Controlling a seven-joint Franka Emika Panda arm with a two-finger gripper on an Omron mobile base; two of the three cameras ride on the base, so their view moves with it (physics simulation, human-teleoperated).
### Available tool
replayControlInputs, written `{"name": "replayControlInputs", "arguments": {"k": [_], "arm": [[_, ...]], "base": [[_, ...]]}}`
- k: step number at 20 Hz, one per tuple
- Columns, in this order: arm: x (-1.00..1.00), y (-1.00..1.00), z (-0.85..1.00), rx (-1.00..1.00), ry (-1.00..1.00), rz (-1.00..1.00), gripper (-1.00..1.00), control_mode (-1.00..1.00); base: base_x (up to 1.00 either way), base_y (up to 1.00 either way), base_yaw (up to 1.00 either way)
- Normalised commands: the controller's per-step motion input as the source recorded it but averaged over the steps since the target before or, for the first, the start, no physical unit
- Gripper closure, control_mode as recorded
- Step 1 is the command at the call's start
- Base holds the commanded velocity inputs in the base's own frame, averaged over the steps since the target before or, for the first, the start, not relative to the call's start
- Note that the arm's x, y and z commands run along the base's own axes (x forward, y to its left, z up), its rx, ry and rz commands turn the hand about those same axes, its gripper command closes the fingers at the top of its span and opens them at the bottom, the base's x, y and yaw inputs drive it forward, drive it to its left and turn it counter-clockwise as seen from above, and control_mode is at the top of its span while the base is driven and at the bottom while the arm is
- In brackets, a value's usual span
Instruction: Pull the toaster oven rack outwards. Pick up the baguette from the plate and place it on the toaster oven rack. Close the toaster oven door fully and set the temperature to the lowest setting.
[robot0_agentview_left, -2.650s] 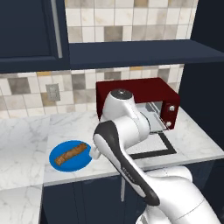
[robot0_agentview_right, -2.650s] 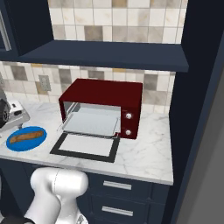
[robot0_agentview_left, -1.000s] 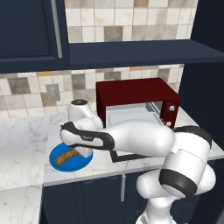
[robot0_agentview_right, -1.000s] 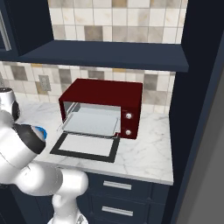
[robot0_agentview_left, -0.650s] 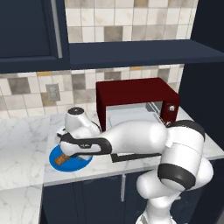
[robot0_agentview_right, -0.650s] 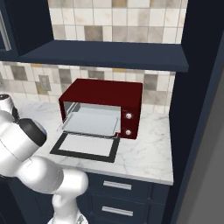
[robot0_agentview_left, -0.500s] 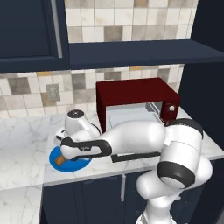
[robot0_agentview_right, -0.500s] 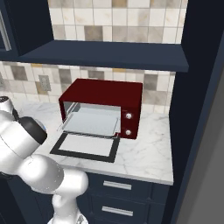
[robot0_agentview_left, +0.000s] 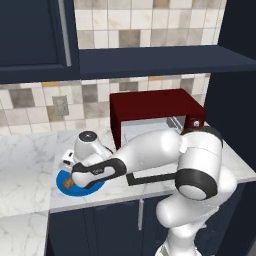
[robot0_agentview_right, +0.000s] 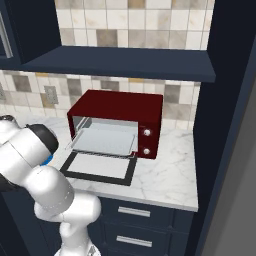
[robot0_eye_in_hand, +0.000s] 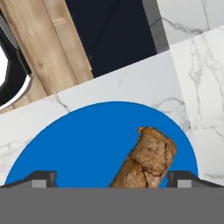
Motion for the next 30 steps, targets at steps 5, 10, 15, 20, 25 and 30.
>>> {"name": "replayControlInputs", "arguments": {"k": [5,10,15,20,25,30], "arm": [[0.14,0.17,0.00,0.00,0.00,0.00,-1.00,-1.00],[0.01,0.14,-0.01,-0.02,0.00,-0.03,-1.00,-1.00],[0.12,0.12,-0.09,-0.05,0.00,-0.02,-1.00,-1.00],[0.26,0.04,-0.11,-0.02,0.00,0.00,-1.00,-1.00],[0.20,0.00,-0.21,-0.02,0.00,0.00,-1.00,-1.00],[0.02,0.00,-0.43,-0.08,0.00,0.00,-1.00,-1.00]], "base": [[0.00,0.00,0.00],[0.00,0.00,0.00],[0.00,0.00,0.00],[0.00,0.00,0.00],[0.00,0.00,0.00],[0.00,0.00,0.00]]}}
